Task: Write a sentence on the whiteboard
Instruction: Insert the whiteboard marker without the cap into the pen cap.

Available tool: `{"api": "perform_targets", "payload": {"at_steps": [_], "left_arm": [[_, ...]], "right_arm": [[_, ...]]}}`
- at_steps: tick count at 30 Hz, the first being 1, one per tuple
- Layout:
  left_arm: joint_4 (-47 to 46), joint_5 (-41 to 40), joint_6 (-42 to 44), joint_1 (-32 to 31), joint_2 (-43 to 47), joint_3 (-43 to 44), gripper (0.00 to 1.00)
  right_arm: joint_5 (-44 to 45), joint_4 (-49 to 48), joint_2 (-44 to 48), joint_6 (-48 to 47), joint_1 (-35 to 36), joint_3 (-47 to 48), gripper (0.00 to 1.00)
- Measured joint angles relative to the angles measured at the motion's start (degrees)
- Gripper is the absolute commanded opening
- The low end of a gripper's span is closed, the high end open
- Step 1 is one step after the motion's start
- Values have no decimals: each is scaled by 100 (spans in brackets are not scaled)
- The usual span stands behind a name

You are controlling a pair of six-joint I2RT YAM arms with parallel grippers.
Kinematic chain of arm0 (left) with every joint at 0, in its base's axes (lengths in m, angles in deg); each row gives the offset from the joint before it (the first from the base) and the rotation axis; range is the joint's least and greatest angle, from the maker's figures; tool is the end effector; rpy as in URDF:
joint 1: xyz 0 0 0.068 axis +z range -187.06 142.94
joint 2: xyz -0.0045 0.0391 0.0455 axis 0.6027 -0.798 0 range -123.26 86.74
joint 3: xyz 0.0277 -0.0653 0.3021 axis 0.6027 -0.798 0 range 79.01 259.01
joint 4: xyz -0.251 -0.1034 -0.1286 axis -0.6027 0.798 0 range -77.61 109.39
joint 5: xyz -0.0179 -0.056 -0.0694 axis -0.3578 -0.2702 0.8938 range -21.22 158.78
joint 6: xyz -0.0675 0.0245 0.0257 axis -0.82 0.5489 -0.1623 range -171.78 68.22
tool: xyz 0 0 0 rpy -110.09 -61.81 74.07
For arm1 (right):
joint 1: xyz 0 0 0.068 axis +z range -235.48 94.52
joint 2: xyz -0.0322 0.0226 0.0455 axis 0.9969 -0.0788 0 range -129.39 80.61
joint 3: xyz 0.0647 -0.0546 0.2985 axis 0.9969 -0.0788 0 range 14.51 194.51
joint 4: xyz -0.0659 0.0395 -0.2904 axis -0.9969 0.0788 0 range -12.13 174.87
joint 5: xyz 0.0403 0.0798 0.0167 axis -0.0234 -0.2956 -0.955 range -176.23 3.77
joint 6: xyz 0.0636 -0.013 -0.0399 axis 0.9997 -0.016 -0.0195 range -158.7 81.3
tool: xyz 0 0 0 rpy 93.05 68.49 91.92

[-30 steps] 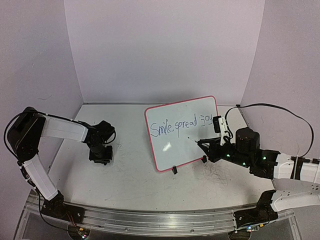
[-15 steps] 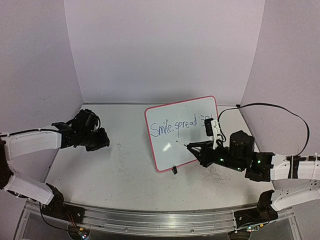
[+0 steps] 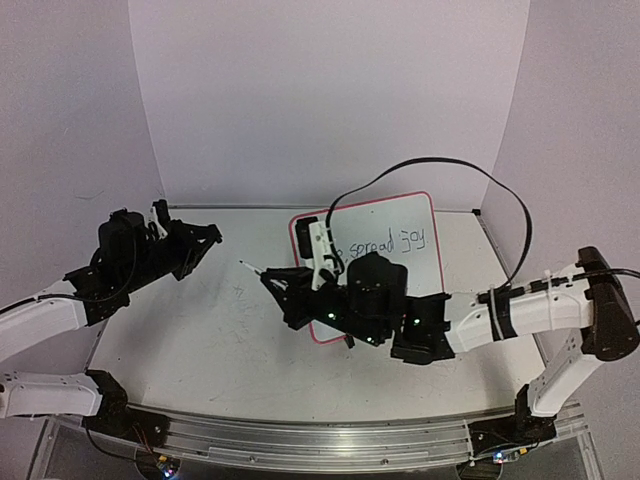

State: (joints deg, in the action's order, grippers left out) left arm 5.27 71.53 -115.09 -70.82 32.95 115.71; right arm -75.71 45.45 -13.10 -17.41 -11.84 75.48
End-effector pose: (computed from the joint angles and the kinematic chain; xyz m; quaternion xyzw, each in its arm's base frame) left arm 0.2218 -0.1520 0.3069 -0.1803 0.7443 -0.4938 0.4119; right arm 0.1381 0.4287 0.3103 -0.2535 0.6622 0.4735 0.5226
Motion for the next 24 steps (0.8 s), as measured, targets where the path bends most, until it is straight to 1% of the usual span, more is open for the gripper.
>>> {"api": "perform_targets", "payload": {"at_steps": [5,12,20,24], "left_arm": [[-427,67,-690,-6,277,-123,0],[-804,67,-1429,-9,464,-279,0],[-921,153,-1611,-10,464,-288,0],[-955,180,-1615,-11,466,-288,0]], "right_arm": [[605,-179,-907,-154,206,976,0],[1152,-228,-1387,-323,214,1498,0],[1382,-231,-1619,-476,214,1955,0],[1439,-231,-1688,-492,214,2035,0]]}}
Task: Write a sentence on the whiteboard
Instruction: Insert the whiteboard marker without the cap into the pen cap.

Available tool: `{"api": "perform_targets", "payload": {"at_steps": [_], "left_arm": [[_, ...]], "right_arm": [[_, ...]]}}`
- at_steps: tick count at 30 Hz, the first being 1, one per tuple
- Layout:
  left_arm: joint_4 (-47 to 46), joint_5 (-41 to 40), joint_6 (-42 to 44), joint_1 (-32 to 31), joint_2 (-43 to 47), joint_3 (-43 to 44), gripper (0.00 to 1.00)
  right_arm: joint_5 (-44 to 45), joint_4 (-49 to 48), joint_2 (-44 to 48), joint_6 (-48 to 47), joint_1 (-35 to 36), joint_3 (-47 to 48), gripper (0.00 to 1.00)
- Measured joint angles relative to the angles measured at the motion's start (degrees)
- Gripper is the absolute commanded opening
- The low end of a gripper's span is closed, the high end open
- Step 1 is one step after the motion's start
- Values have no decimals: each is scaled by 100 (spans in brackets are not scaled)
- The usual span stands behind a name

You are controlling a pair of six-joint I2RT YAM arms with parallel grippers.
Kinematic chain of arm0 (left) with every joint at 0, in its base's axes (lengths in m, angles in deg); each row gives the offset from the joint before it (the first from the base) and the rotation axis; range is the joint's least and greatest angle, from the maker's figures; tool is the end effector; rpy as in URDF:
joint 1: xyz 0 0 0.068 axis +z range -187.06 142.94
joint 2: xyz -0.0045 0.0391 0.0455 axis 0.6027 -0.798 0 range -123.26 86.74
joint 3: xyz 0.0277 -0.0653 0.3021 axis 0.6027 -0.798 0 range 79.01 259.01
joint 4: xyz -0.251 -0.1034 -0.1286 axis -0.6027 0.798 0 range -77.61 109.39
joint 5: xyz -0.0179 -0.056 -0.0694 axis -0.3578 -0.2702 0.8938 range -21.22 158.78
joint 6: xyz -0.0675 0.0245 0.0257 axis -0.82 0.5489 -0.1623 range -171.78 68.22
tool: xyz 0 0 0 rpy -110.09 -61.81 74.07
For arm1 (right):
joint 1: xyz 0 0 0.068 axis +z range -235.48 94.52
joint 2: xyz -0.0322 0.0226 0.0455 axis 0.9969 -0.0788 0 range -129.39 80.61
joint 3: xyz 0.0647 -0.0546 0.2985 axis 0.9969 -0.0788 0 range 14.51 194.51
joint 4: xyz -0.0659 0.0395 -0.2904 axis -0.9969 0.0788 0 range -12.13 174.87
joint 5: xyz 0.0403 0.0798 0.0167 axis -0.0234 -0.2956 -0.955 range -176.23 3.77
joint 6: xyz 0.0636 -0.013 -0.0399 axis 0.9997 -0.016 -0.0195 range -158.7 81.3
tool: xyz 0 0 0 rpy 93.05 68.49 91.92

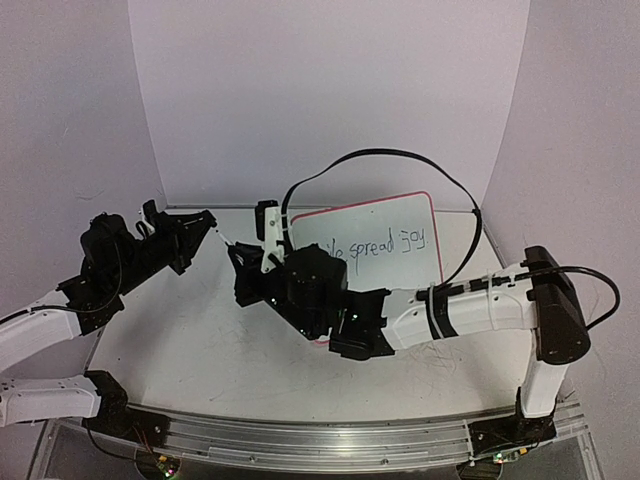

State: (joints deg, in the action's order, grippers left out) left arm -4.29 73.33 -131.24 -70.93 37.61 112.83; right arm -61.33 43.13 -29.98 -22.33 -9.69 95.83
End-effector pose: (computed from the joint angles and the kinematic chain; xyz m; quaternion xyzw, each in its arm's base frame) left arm 0.2066 -0.1449 0.3279 -0.2443 0.6545 -0.6125 0.3697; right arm 0.1583 0.5143 0.3218 -0.1869 0.6495 0.4199 0.6057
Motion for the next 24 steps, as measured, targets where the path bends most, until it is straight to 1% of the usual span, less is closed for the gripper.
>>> {"api": "perform_targets", "payload": {"at_steps": [24], "left_arm": [[-157,167,1,0,-6,-25,0]], "right_arm": [[197,6,-175,-168,0,329,0]]}}
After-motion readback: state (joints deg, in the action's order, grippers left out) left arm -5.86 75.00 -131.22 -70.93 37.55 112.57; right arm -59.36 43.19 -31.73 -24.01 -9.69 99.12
